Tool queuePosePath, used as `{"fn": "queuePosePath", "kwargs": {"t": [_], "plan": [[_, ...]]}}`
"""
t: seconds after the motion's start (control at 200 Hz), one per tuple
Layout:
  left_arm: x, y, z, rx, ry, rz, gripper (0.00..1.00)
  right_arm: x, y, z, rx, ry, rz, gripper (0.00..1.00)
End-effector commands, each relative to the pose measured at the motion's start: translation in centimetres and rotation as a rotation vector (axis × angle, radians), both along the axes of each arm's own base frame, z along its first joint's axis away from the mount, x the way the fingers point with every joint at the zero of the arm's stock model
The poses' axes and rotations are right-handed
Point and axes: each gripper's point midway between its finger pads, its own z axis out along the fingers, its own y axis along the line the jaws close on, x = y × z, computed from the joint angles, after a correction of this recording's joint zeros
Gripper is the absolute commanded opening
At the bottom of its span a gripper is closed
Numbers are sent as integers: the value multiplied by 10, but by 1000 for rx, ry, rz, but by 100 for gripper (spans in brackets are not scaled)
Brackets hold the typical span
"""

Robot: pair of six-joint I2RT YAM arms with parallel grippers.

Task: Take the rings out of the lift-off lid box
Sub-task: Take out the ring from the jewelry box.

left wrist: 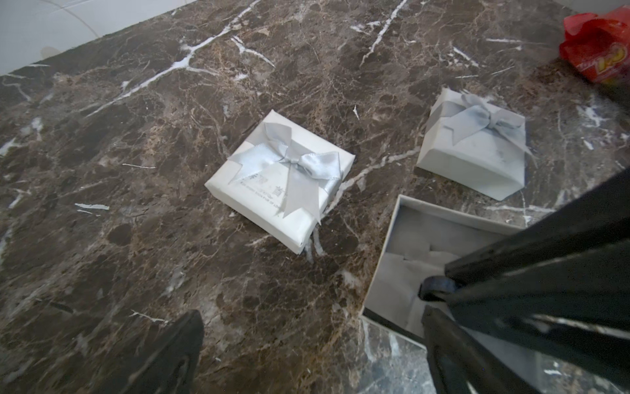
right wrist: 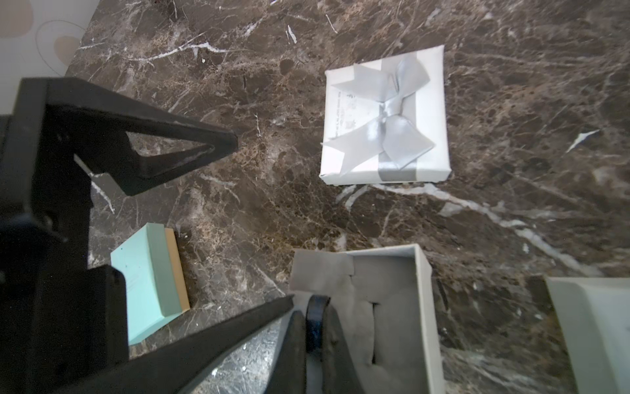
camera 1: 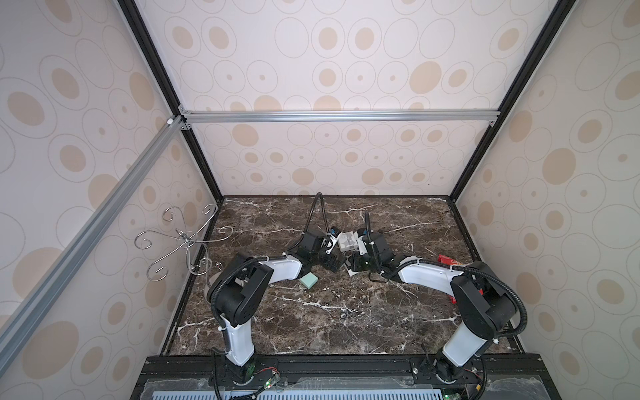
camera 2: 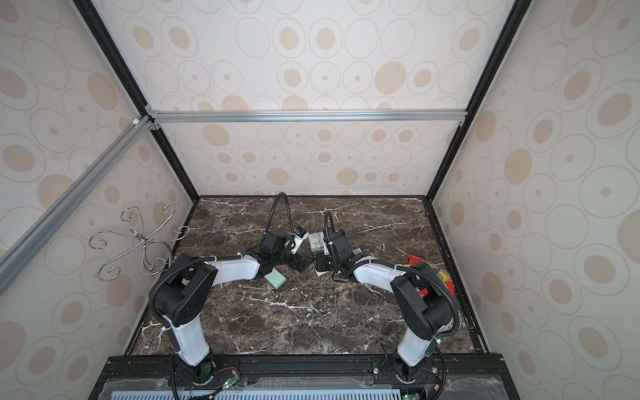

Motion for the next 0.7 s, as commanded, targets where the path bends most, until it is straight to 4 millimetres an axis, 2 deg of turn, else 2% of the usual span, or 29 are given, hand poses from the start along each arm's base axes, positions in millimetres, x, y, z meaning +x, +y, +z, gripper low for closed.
{"fn": "queuePosePath", "kwargs": {"t": [0.0, 0.35, 0.695], "plan": [[-9, 1, 0, -28, 45, -2, 100, 1, -2, -9, -2, 12, -12, 0], [-13, 2, -14, -19, 74, 3, 99, 0, -2, -9, 2, 14, -12, 0], [-9, 1, -12, -17, 72, 8, 99, -3, -4, -16, -3, 27, -16, 0]]}}
